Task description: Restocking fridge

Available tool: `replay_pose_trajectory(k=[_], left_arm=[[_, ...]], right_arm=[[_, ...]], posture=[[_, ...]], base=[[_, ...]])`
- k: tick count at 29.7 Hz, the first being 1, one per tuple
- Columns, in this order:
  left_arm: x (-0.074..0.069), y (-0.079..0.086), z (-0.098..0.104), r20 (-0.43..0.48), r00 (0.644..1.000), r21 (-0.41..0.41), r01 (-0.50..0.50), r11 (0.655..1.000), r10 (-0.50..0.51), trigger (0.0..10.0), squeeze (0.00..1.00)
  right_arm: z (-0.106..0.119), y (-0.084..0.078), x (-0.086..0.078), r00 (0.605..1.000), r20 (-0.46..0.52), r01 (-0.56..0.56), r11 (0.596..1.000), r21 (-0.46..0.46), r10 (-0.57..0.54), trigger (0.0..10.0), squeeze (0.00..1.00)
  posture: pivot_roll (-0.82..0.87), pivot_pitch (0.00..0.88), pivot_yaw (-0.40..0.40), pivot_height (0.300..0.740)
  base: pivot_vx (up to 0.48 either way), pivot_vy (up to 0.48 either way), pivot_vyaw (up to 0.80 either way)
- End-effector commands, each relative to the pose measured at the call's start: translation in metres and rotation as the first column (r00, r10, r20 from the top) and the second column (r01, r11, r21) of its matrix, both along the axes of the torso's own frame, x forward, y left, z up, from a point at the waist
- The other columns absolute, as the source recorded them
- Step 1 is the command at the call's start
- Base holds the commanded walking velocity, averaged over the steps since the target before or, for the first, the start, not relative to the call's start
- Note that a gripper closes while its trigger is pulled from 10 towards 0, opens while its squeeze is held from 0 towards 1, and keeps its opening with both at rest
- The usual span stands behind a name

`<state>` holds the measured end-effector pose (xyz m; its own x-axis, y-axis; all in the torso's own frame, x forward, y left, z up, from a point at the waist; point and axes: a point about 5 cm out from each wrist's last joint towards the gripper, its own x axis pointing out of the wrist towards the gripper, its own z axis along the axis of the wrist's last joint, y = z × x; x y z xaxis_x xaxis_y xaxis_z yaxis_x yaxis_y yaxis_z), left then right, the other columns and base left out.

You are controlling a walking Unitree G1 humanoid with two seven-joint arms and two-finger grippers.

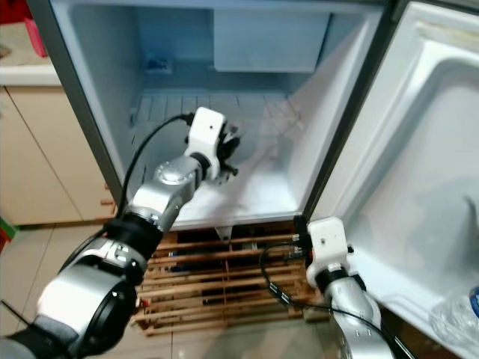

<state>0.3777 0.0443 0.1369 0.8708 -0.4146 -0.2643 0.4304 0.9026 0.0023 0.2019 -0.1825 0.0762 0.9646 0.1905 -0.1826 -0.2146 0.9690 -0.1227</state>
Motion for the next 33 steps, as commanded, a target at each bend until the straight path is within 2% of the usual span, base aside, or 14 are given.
replay_pose_trajectory(k=[1, 3, 7, 8, 10, 11, 13, 16, 21, 23, 28, 33], left_arm=[[0.001, -0.006, -0.001, -0.01, 1.0, 0.019, -0.002, 1.0, 0.002, 10.0, 0.0], [0.0, -0.007, -0.004, -0.025, 1.0, 0.03, -0.006, 1.0, 0.006, 10.0, 0.0], [-0.006, -0.012, -0.018, -0.085, 0.996, 0.021, -0.009, 1.0, 0.01, 10.0, 0.0], [-0.008, -0.013, -0.023, -0.085, 0.996, 0.026, -0.028, 0.999, 0.03, 10.0, 0.0], [-0.008, -0.01, -0.025, -0.084, 0.995, 0.027, -0.049, 0.998, 0.051, 10.0, 0.0], [-0.008, -0.006, -0.028, -0.082, 0.992, 0.009, -0.092, 0.996, 0.093, 10.0, 0.0], [-0.008, -0.006, -0.028, -0.082, 0.992, 0.009, -0.092, 0.996, 0.093, 10.0, 0.0], [-0.001, 0.015, -0.023, 0.0, 0.977, 0.027, -0.213, 0.977, 0.213, 10.0, 0.0], [0.009, 0.034, -0.008, 0.113, 0.95, 0.059, -0.3, 0.952, 0.292, 10.0, 0.0], [0.012, 0.04, -0.001, 0.158, 0.937, 0.067, -0.324, 0.944, 0.31, 10.0, 1.0], [0.017, 0.054, 0.006, 0.144, 0.914, 0.02, -0.386, 0.922, 0.38, 10.0, 1.0], [0.025, 0.08, 0.025, 0.207, 0.841, -0.051, -0.501, 0.864, 0.5, 10.0, 1.0]], right_arm=[[0.008, -0.011, -0.007, 0.999, 0.003, 0.035, 0.999, -0.01, -0.035, 10.0, 0.0], [0.009, -0.013, -0.013, 0.999, -0.01, 0.044, 0.999, -0.013, -0.044, 10.0, 0.0], [0.011, -0.022, -0.042, 0.994, -0.068, 0.082, 0.996, -0.032, -0.084, 10.0, 0.0], [0.014, -0.026, -0.055, 0.992, -0.089, 0.091, 0.995, -0.045, -0.095, 10.0, 0.0], [0.016, -0.028, -0.06, 0.99, -0.098, 0.093, 0.994, -0.057, -0.098, 10.0, 0.0], [0.02, -0.032, -0.069, 0.989, -0.106, 0.095, 0.993, -0.071, -0.102, 10.0, 0.0], [0.02, -0.032, -0.069, 0.989, -0.106, 0.095, 0.993, -0.071, -0.102, 10.0, 0.0], [0.033, -0.041, -0.096, 0.983, -0.13, 0.117, 0.989, -0.086, -0.128, 10.0, 0.0], [0.04, -0.045, -0.11, 0.976, -0.156, 0.136, 0.986, -0.101, -0.15, 10.0, 0.0], [0.041, -0.047, -0.114, 0.974, -0.168, 0.135, 0.985, -0.111, -0.153, 10.0, 0.0], [0.042, -0.048, -0.117, 0.968, -0.18, 0.154, 0.981, -0.115, -0.173, 10.0, 0.0], [0.044, -0.042, -0.12, 0.966, -0.189, 0.157, 0.982, -0.103, -0.174, 10.0, 0.0]], posture=[[-0.21, 0.058, -0.02, 0.74], [-0.21, 0.065, -0.021, 0.74], [-0.27, 0.138, -0.05, 0.74], [-0.3, 0.169, -0.063, 0.74], [-0.31, 0.185, -0.071, 0.74], [-0.33, 0.21, -0.081, 0.74], [-0.33, 0.21, -0.081, 0.74], [-0.39, 0.262, -0.101, 0.74], [-0.42, 0.29, -0.117, 0.74], [-0.43, 0.302, -0.121, 0.74], [-0.43, 0.31, -0.12, 0.74], [-0.41, 0.316, -0.11, 0.74]], base=[[0.0, 0.0, 0.0], [0.0, 0.0, 0.0], [0.0, 0.0, 0.0], [0.0, 0.0, 0.0], [0.0, 0.0, 0.0], [0.0, 0.0, 0.0], [0.0, 0.0, 0.0], [0.0, 0.0, 0.0], [0.0, 0.0, 0.0], [0.0, 0.0, 0.0], [0.0, 0.0, 0.0], [0.0, 0.0, 0.0]])
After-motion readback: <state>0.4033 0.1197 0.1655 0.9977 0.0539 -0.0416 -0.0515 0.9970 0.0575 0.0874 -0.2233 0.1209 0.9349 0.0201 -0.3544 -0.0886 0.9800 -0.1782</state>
